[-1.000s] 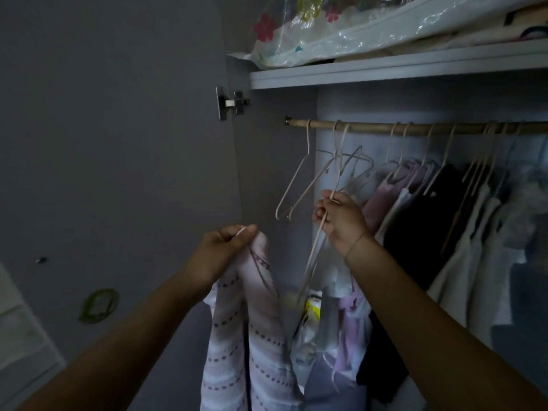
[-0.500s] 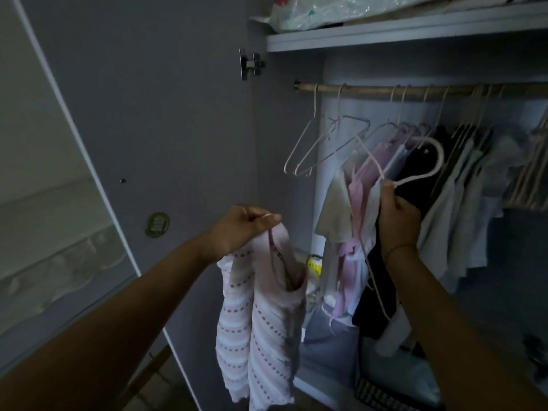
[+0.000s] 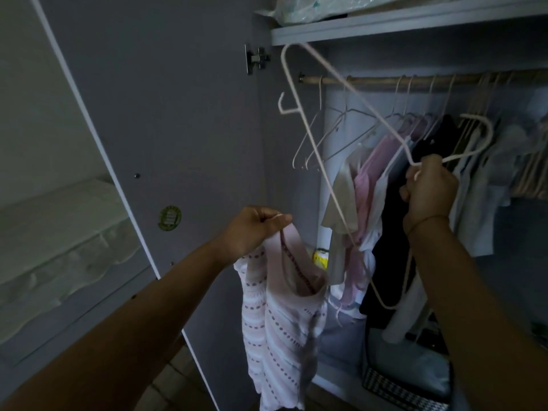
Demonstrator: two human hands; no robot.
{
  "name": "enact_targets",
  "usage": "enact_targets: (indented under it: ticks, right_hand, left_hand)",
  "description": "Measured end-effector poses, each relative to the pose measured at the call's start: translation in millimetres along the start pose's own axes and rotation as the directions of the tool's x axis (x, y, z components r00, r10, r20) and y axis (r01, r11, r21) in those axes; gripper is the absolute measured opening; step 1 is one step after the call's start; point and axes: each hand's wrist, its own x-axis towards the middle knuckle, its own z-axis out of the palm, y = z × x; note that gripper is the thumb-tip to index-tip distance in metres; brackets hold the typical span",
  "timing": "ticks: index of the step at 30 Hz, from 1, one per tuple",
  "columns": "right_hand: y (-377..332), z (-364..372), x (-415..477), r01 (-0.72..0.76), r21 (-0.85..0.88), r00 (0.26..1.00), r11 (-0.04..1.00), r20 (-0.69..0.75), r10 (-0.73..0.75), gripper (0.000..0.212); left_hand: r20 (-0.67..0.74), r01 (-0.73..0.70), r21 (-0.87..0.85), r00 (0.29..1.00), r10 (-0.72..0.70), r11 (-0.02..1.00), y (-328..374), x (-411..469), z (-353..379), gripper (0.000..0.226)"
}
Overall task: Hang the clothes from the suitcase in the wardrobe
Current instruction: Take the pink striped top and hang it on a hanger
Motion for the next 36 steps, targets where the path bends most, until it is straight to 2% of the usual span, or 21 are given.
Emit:
enact_targets:
  ticks: [2, 10, 14, 17, 20, 21, 23, 26, 28, 31, 36]
  right_hand:
    - [-4, 4, 0, -0.053, 0.154, 0.999, 0.987, 0.008, 0.052, 0.034]
    - [-7, 27, 1, -0.236, 0.453, 0.97, 0.86, 0.16, 0.182, 0.038]
    - [3, 40, 8, -0.13, 0.304, 0.989, 0.944, 0.102, 0.103, 0.034]
    - [25, 44, 5, -0.074, 0.157, 0.995, 0.985, 0.074, 0.063, 0.032]
    - [57, 35, -4, -0.084, -0.046, 0.994, 0.995, 0.063, 0.087, 0.035]
    - [69, 28, -6, -0.048, -0.138, 0.995, 0.989, 0.083, 0.06, 0.036]
    - [94, 12, -8, 0.004, -0.284, 0.991, 0.959, 0.129, 0.034, 0.036]
    - [108, -10, -17, 0.005, -0.328, 0.976, 0.945, 0.208, 0.067, 0.029]
    - [105, -22, -19, 0.122, -0.362, 0.952, 0.924, 0.307, -0.005, 0.034]
    - [101, -38, -11, 0.303, -0.37, 0.911, 0.879, 0.382, -0.153, 0.044]
    - [94, -55, 1, 0.37, -0.43, 0.876, 0.824, 0.457, -0.155, 0.043]
  left_hand:
    - [-0.002, -0.006, -0.012, 1.0, 0.006, 1.0, 1, 2, 1, 0.046]
    - [0.036, -0.038, -0.066, 0.999, 0.041, 0.997, 3, 14, 8, 0.035]
    - [0.053, -0.049, -0.071, 0.997, 0.053, 0.996, 8, 18, 11, 0.029]
    - [0.019, -0.031, -0.179, 0.999, 0.035, 0.983, 13, 18, 8, 0.028]
    - [-0.036, 0.002, -0.341, 0.999, -0.015, 0.94, 14, 18, -3, 0.039]
    - [-0.046, 0.006, -0.375, 0.999, -0.025, 0.927, 13, 18, -8, 0.044]
    - [-0.103, 0.007, -0.341, 0.994, -0.045, 0.94, 9, 17, -14, 0.043]
    - [-0.355, 0.054, -0.107, 0.931, -0.089, 0.993, -1, 13, -17, 0.033]
    - [-0.473, 0.057, -0.045, 0.878, -0.071, 0.997, -12, 11, -19, 0.029]
    - [-0.547, 0.049, -0.094, 0.832, -0.093, 0.994, -24, 7, -24, 0.034]
    - [-0.574, 0.065, -0.112, 0.81, -0.118, 0.992, -32, 5, -19, 0.041]
